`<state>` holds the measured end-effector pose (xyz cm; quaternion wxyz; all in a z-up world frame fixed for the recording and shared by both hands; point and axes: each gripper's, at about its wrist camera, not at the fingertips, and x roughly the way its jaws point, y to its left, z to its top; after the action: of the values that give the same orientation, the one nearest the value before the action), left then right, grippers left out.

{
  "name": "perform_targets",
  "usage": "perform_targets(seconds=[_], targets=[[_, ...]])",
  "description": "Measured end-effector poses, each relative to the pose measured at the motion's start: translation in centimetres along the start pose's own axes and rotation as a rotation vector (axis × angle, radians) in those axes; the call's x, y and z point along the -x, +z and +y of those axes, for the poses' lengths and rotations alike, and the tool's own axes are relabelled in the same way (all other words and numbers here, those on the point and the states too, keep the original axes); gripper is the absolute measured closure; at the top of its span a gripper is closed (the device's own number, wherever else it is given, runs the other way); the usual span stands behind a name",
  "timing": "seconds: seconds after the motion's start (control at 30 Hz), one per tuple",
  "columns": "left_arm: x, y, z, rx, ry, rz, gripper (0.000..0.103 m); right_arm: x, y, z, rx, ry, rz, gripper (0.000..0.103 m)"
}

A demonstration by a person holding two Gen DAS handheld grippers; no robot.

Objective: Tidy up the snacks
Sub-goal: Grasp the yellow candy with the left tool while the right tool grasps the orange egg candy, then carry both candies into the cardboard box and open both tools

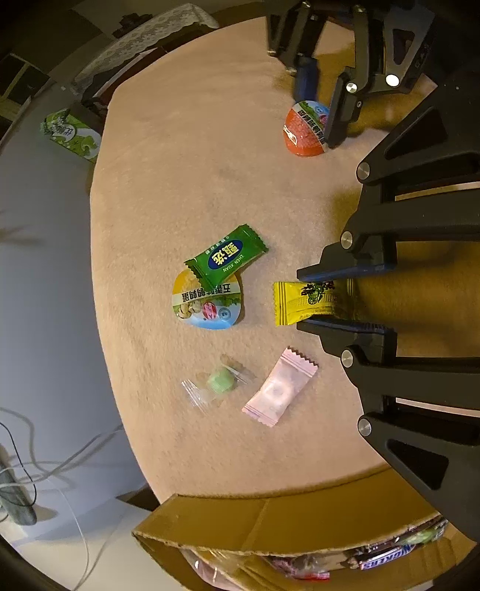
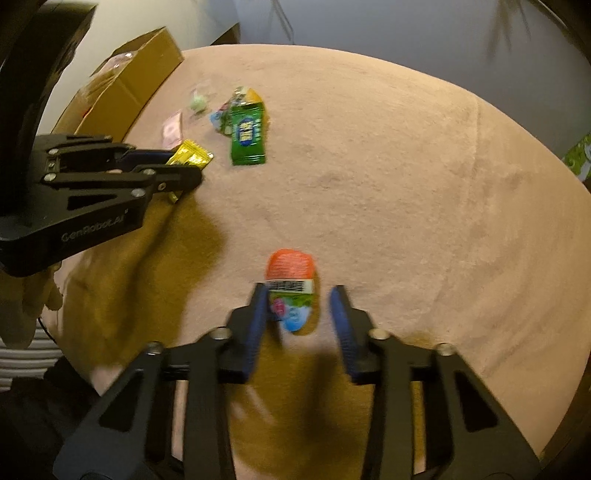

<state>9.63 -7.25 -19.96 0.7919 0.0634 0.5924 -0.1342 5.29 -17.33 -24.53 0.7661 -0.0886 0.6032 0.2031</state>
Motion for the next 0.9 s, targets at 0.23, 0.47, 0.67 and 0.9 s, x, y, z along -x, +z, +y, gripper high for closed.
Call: perform_targets(seconds=[0.23, 0.47, 0.67, 0.9], targets=[[0.8, -1.2, 1.6, 0.045, -0.03, -0.008, 0.088, 0.3, 0.0, 0.7, 0.008, 0.001, -0.006, 0.079], [3.0, -1.7, 2.7, 0.088, -0.046, -0.048, 0.088, 2.2, -0.1, -0.2, -0.008, 0.021, -0.041, 0.08], [5.0, -2.3, 4.3, 0.119, -0.046, -0.09, 0.088, 4.4, 0.4, -0.1, -0.001, 0.033, -0.087, 0.08], [7.3, -3.0, 5.8, 0.161, -0.029, -0.135, 0.088, 6.3, 2.4, 0.8, 0.033, 0.052, -0.136, 0.08]])
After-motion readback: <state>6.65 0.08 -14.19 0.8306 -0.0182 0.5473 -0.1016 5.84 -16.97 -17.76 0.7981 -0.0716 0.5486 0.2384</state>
